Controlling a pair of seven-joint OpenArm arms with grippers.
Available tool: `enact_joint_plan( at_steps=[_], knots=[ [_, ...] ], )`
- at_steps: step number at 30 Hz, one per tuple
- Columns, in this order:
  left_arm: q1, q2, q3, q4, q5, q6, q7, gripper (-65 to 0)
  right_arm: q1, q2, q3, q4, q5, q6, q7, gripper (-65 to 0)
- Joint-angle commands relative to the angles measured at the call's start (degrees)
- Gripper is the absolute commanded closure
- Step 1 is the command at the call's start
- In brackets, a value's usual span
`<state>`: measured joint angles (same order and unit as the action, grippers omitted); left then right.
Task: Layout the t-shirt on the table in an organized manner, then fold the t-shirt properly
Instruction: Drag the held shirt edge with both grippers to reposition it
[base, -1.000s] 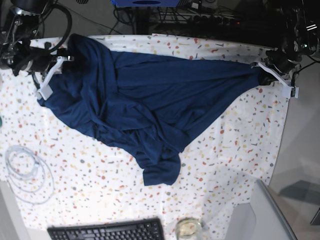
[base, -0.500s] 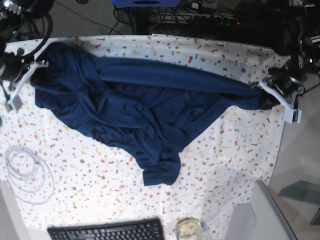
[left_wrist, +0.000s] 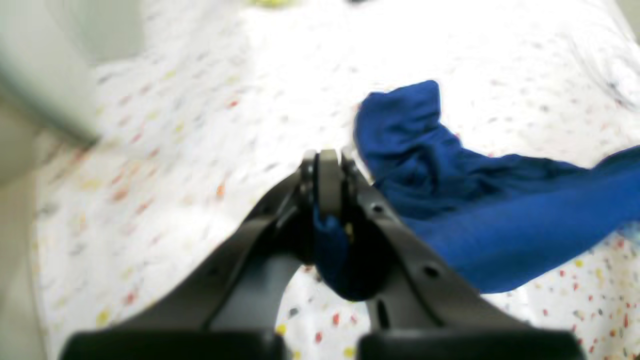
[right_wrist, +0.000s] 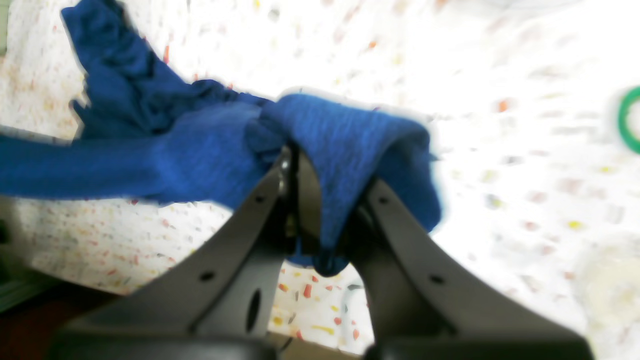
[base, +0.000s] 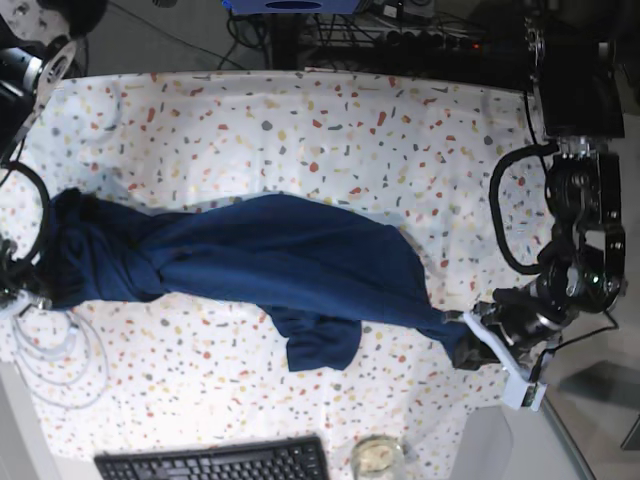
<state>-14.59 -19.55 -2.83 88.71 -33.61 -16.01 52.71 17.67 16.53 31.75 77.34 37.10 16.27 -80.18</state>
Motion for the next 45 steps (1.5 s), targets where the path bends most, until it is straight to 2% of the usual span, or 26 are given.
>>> enact_joint_plan(
  at_steps=[1,4,7,10,11,13,15,18,21,24,28,33,39,45],
  knots=[
    [-1.6,-0.8,0.8,-1.5,0.0,0.3,-0.4,0.0,2.2,1.5,-0.1,-2.2,0.4,-0.2,0.2,-0.6],
    [-2.0,-0.9,4.0,-5.4,0.0,0.3,-0.4,0.0,1.5,3.2,-0.2,-8.3,0.4,-0.2,0.2,-0.6],
    [2.1,-2.1,4.5,-5.5,0.0,0.3,-0.4,0.0,-5.1,3.1,-0.1,-7.3,1.2,-0.2,0.2,-0.6],
    [5.8,-5.2,4.5,-3.7,0.0,0.3,-0.6,0.0,-14.5,3.1,-0.1,-1.7,8.7,-0.3,0.2,-0.6],
    [6.1,-6.0,4.4,-4.4,0.0,0.3,-0.7,0.0,-15.0,3.1,-0.1,-0.9,11.2,-0.6,0.2,-0.6],
    [2.9,-6.2,5.0,-8.8,0.9,0.3,-1.2,0.0,-11.8,3.6,-0.1,-2.9,12.4,-4.1,0.2,-0.6],
    [-0.3,-4.4,6.6,-13.8,4.2,0.3,-1.3,0.0,-6.6,4.3,-0.5,-9.0,11.0,-7.5,1.5,-0.6],
    [-1.6,-1.7,10.2,-17.4,11.7,0.3,-1.1,0.0,-1.3,6.1,-0.8,-19.5,9.4,-8.0,0.8,-0.5],
    [3.5,-0.2,10.9,-14.6,17.6,0.3,-1.3,0.0,-3.6,6.3,-0.7,-21.1,9.4,-7.9,0.2,-0.5],
    [7.5,-0.2,10.8,-11.2,20.0,0.1,-1.5,0.0,-7.6,5.8,-0.7,-18.7,9.5,-7.9,0.2,-0.5],
    [11.0,-1.0,8.8,-6.9,20.0,0.1,-1.1,0.0,-11.6,4.4,-0.1,-13.7,10.3,-7.9,0.2,-0.5],
    [14.6,-3.8,4.7,-1.9,19.3,0.1,-1.1,0.0,-16.8,4.2,-0.2,-7.7,16.7,-8.1,0.2,-0.5],
    [16.5,-4.2,4.1,-0.6,19.4,0.1,-1.1,0.0,-17.1,4.1,-0.7,-9.0,16.5,-8.1,0.2,-0.5],
    [19.7,-3.6,4.0,-0.8,19.4,0.1,-1.5,0.0,-17.2,4.2,-0.7,-15.1,16.4,-8.1,3.6,-0.5]
  ],
)
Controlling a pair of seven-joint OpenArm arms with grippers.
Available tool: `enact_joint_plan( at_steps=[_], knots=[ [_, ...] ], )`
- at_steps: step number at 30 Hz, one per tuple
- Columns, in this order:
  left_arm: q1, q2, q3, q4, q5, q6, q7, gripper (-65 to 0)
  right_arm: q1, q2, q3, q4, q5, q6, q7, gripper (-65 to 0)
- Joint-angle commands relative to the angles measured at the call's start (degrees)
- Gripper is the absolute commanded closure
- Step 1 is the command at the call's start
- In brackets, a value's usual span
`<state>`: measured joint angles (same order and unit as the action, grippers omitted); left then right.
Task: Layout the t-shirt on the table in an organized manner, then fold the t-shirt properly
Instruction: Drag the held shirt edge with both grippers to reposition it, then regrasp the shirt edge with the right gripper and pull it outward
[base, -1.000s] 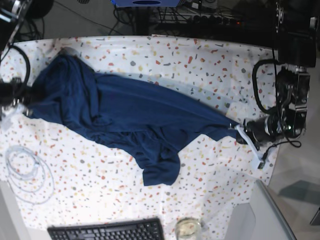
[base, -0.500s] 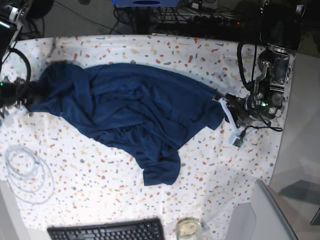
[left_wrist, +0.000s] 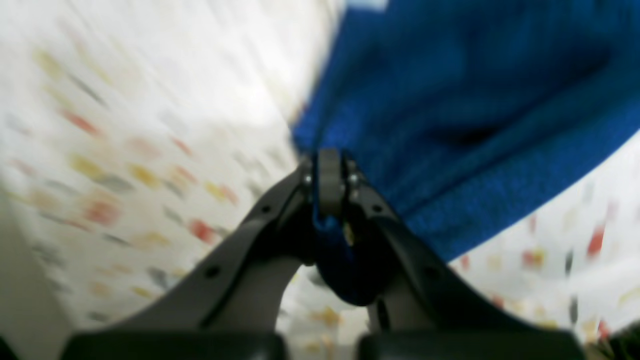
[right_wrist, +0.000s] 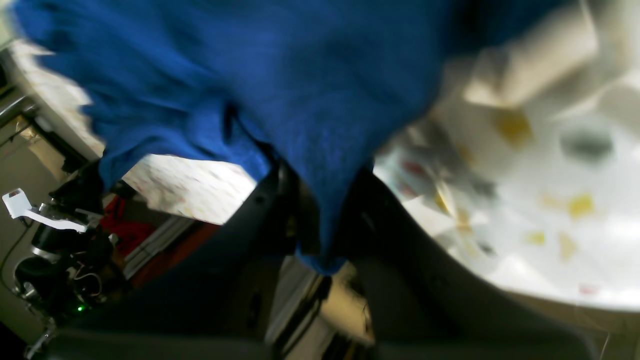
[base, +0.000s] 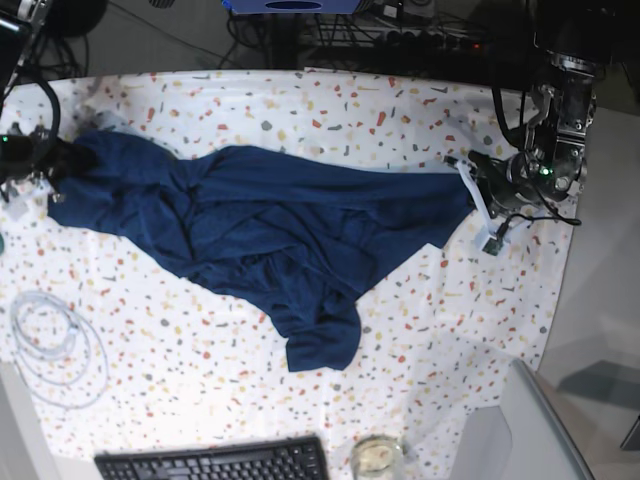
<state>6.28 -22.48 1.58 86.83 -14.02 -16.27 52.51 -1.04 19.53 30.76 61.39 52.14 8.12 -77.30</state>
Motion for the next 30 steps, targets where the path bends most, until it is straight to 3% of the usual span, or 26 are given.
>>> enact_joint_plan(
  at_steps=[1,5,7,9,13,15,19,22,27,30],
  knots=[
    [-0.7,-0.7,-0.4,1.0,-0.2,0.3,-1.3,0.0,1.4,1.3,0.3,0.0,1.4,0.0,1.6,-0.5],
    [0.2,-0.7,-0.5,1.3,-0.2,0.3,-1.4,0.0,-0.1,1.4,0.3,-0.1,1.4,0.0,4.0,-1.8],
    [0.9,-0.7,-0.6,1.5,-0.3,0.3,-1.4,0.0,-1.4,1.4,0.3,2.4,1.4,0.0,4.3,-6.2],
    [1.4,-0.7,-0.6,1.9,-0.3,0.3,-1.4,0.0,-3.0,1.1,0.8,5.7,1.4,0.0,4.5,-15.2],
    [2.6,-0.5,-0.6,3.4,-0.3,0.3,-1.4,0.0,-9.6,-0.1,1.4,17.1,1.4,0.0,8.9,-39.5],
    [2.7,-0.2,-0.6,4.2,-0.3,0.3,-1.4,0.0,-13.4,-1.6,3.2,23.0,1.4,0.0,12.2,-44.9],
    [3.8,0.2,-0.6,5.9,-0.3,0.3,-1.4,0.0,-19.6,-5.0,3.1,37.1,1.4,0.1,17.2,-45.2],
    [3.8,0.5,-0.6,6.1,-0.3,0.3,-1.4,0.0,-20.2,-4.6,-4.4,44.7,-0.1,0.1,18.4,-45.2],
    [3.4,1.7,-0.6,6.4,-0.3,0.3,-1.4,0.0,-14.2,-3.7,-22.5,46.3,-14.6,0.1,19.8,-45.3],
    [3.4,1.7,-0.6,6.4,-0.3,0.3,-1.4,0.0,-10.7,-6.2,-29.4,42.7,-25.5,0.1,21.3,-45.3]
  ],
)
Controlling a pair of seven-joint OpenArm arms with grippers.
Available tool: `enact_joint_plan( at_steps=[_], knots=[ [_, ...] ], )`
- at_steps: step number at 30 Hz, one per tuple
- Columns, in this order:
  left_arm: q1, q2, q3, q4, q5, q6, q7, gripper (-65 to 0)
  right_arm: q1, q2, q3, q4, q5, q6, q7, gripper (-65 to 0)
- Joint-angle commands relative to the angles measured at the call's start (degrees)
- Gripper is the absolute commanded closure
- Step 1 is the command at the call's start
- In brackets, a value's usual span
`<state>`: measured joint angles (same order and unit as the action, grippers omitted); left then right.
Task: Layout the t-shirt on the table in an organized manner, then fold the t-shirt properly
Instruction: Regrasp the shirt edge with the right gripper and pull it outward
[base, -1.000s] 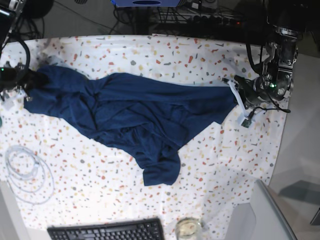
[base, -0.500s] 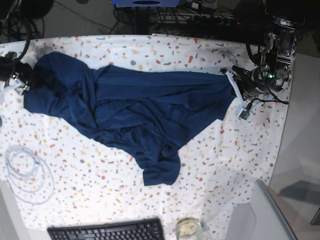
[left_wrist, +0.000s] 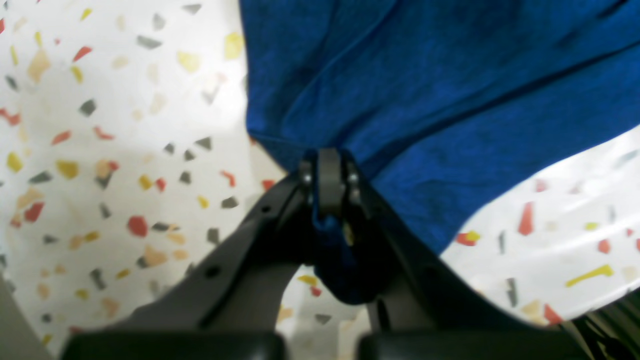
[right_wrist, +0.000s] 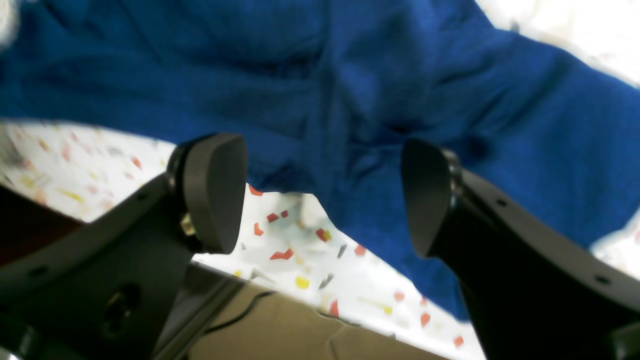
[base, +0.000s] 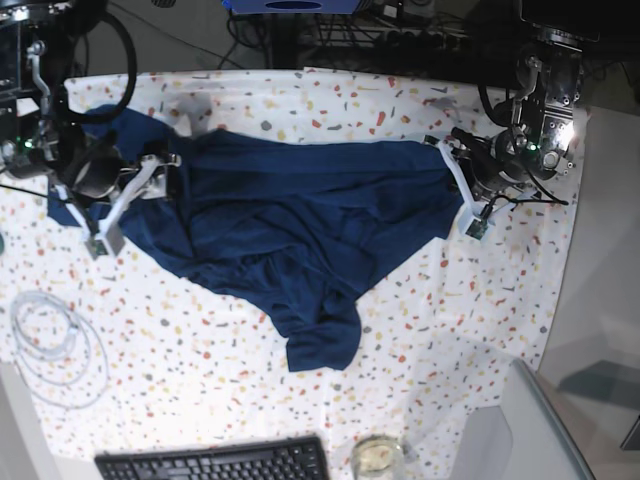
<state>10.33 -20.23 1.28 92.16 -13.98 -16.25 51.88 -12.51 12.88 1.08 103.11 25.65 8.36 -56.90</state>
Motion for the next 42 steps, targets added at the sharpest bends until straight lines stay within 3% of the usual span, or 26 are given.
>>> enact_joint_plan(
  at_steps=[1,5,11,14,17,18,25,28,34,38,40,42],
  knots=[
    [-0.6,-0.6,-0.3,1.1,-0.3,0.3,-0.8,0.0,1.6,-0.6,-0.5,-0.6,-2.4,-0.1,1.4,-45.3],
    [-0.3,-0.8,-0.3,1.0,-0.3,0.3,-0.8,0.0,3.9,-3.7,-1.2,-5.7,-10.9,0.1,3.1,-45.5],
    [-0.2,-0.9,-0.3,0.6,-0.3,0.3,-0.8,0.0,7.1,-3.9,-1.2,-12.9,-11.3,0.2,5.3,-43.1],
    [-0.2,-0.8,-0.3,0.6,-0.3,0.3,-0.8,0.0,8.5,-3.7,-1.2,-16.6,-11.3,0.2,6.7,-28.8],
    [-0.3,-0.8,-0.3,0.6,-0.3,0.3,-0.8,0.0,8.5,-3.7,-1.2,-16.0,-11.3,0.2,6.3,-4.5],
    [-0.3,-0.8,-0.3,0.6,-0.3,0.3,-0.8,0.0,8.2,-3.7,-1.1,-14.9,-11.3,0.2,5.9,0.0],
    [-0.4,-1.0,-0.3,0.6,-0.1,0.3,-0.8,0.0,6.0,-4.1,-1.0,2.4,-11.3,0.1,-2.1,0.0],
    [-0.6,-1.0,-0.3,0.6,-0.2,0.3,-0.8,0.0,8.9,-5.2,-0.9,4.5,-11.5,0.1,-4.2,-0.2],
    [-0.8,-0.7,-0.3,0.9,-0.2,0.3,-0.8,0.0,20.0,-5.3,-0.9,-12.6,-11.5,0.1,-3.9,-0.2],
    [-0.7,-0.7,-0.3,0.9,-0.2,0.3,-0.8,0.0,25.3,-5.1,-0.8,-24.6,-11.5,0.0,0.9,-0.8],
    [-0.7,-0.7,-0.3,0.9,-0.2,0.3,-0.8,0.0,26.4,-5.0,-0.6,-27.0,-11.5,-0.1,1.4,-1.1],
    [-0.5,-0.7,-0.3,0.9,-0.2,0.3,-0.8,0.0,25.4,-5.2,2.1,-25.2,-11.3,-0.1,-0.6,-5.6]
  ],
)
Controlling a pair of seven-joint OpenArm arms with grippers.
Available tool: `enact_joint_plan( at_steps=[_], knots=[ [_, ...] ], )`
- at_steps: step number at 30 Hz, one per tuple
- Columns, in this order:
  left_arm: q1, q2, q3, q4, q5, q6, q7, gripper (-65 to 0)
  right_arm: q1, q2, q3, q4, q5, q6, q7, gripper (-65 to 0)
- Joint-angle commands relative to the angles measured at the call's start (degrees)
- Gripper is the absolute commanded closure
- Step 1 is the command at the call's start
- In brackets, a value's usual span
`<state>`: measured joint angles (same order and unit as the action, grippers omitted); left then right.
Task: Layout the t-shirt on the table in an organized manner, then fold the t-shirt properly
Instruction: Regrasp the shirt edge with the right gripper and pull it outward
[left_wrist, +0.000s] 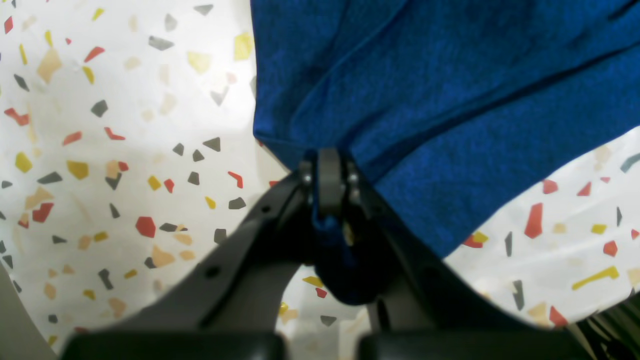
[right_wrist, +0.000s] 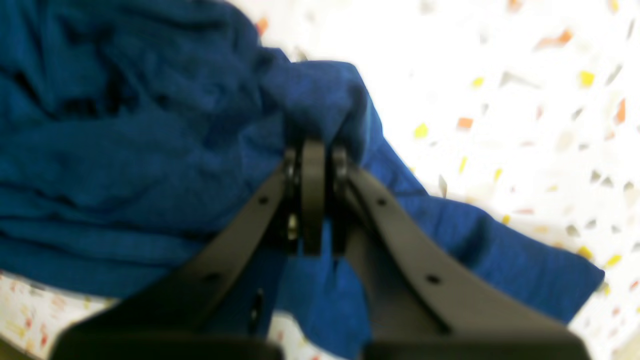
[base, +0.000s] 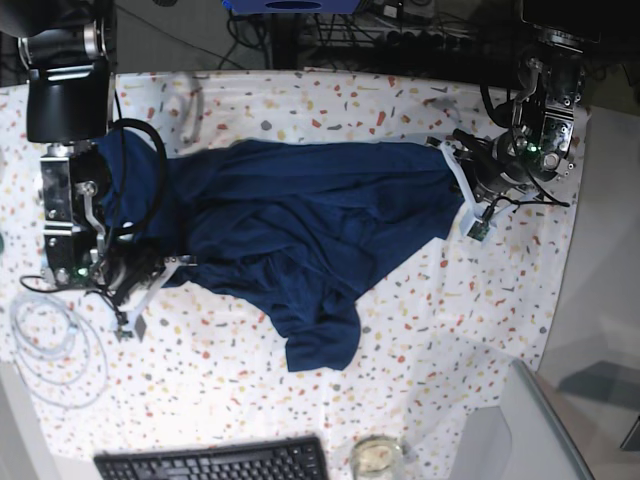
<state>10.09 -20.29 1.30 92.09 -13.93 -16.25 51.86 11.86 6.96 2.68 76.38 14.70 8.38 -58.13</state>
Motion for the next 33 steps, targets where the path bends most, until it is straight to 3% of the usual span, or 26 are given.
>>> enact_joint_plan(
  at_steps=[1,3,6,9,12,15,23,28,33],
  knots=[
    [-0.3,-0.7,-0.3,1.0,-0.3,0.3,-0.7,0.0,0.0,0.5,2.9,4.1,-0.3,-0.1,-1.1,-10.4],
    [-0.2,-0.8,-0.4,1.0,-0.3,0.3,-0.7,0.0,-4.1,-1.3,8.9,13.0,-0.1,0.0,-3.2,-23.9],
    [-0.1,-0.9,-0.4,1.0,-0.2,0.3,-0.7,0.0,-13.3,-6.0,21.2,26.5,1.3,0.2,-2.0,-45.6],
    [-0.3,-0.8,-0.4,1.0,-0.3,0.3,-0.7,0.0,-21.0,-7.8,27.4,29.2,6.4,2.6,0.5,-56.0],
    [-0.5,-0.8,-0.4,1.0,-0.3,0.3,-0.7,0.0,-26.4,-6.2,28.5,26.5,10.8,10.8,3.1,-56.4],
    [-0.5,-0.8,-0.4,1.0,-0.3,0.3,-0.7,0.0,-28.9,-6.0,28.6,22.4,13.0,16.3,7.2,-56.6],
    [-0.2,-1.0,-0.4,1.0,-0.1,0.3,-0.7,0.0,-32.5,-7.4,30.2,19.5,13.3,16.9,14.7,-56.4],
    [0.0,-1.0,-0.4,1.0,0.0,0.3,-0.7,0.0,-32.6,-7.6,35.1,17.7,13.3,17.0,15.6,-57.0],
    [0.0,-0.9,-0.4,1.1,-0.3,0.3,-0.7,0.0,-31.0,-7.3,35.4,13.1,13.3,17.2,15.6,-57.2]
  ],
)
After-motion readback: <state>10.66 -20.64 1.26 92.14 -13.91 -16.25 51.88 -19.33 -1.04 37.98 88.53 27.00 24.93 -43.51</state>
